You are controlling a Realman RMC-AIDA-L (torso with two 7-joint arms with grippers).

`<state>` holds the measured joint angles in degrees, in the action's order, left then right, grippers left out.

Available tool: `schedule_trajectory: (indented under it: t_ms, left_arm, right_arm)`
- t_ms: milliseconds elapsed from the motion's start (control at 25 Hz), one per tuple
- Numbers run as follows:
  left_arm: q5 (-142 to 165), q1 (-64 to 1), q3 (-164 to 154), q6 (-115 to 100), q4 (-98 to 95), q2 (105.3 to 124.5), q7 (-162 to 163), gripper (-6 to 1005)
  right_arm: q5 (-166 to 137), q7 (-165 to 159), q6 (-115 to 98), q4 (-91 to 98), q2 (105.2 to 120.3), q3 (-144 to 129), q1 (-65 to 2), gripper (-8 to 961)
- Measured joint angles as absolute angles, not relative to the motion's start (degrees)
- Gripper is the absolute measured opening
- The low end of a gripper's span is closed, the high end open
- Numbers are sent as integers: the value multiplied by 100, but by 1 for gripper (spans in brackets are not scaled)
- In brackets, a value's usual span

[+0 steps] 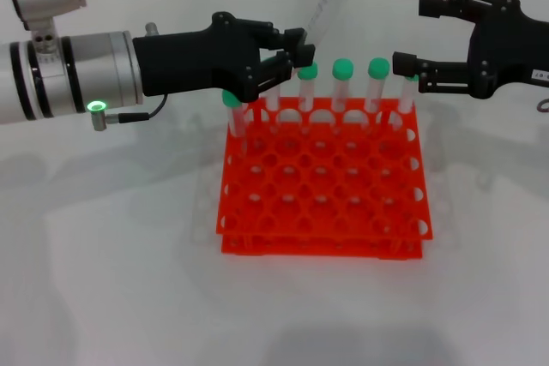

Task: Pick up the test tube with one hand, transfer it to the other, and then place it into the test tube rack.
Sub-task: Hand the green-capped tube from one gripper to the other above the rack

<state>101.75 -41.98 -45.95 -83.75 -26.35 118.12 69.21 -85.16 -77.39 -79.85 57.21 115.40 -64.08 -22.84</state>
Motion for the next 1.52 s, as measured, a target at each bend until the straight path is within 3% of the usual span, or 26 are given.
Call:
schedule_trajectory:
  t_ms: [1520]
  left_arm:
    - [10118, -4221, -4748, -8783, -2716, 11783, 6657, 214]
  right_arm:
    - [-8094, -7820, -8139, 5677, 11530, -6530, -2508, 860]
